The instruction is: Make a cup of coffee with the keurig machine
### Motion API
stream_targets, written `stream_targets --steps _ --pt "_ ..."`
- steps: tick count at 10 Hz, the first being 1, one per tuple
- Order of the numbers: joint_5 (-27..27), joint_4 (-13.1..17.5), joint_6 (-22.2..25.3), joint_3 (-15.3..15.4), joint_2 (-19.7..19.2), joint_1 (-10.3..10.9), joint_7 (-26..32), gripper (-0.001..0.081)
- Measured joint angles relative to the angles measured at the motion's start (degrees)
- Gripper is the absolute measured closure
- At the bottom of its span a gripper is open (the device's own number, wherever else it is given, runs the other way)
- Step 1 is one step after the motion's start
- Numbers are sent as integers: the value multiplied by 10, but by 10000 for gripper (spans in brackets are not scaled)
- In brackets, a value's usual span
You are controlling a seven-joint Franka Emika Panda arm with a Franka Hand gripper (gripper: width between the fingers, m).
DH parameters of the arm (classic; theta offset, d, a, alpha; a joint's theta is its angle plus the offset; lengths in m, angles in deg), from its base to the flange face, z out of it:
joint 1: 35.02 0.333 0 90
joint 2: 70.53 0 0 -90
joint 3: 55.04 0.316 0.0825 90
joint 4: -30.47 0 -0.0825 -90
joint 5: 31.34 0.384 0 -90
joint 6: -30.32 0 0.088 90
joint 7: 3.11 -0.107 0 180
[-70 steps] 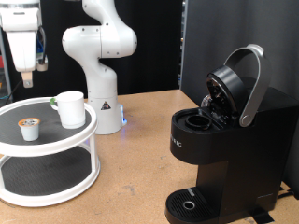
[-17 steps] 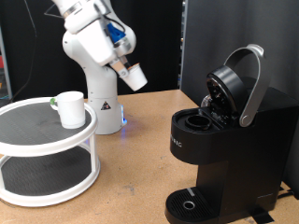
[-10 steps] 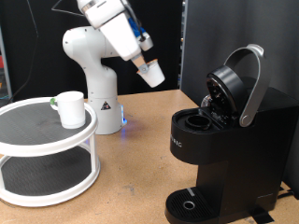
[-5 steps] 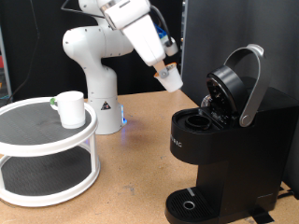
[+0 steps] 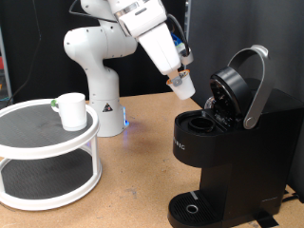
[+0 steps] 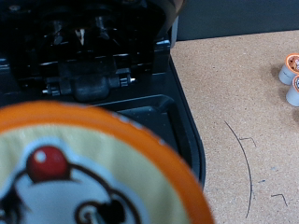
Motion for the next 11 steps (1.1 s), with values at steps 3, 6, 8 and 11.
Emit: stream_targets --steps 3,6,8,11 --pt "27 -10 -4 -3 -2 2 108 370" --pt "29 -12 -5 3 -9 4 122 370" --pt "29 -12 -5 10 -18 5 121 370" --pt "25 -9 -6 24 -35 5 106 370"
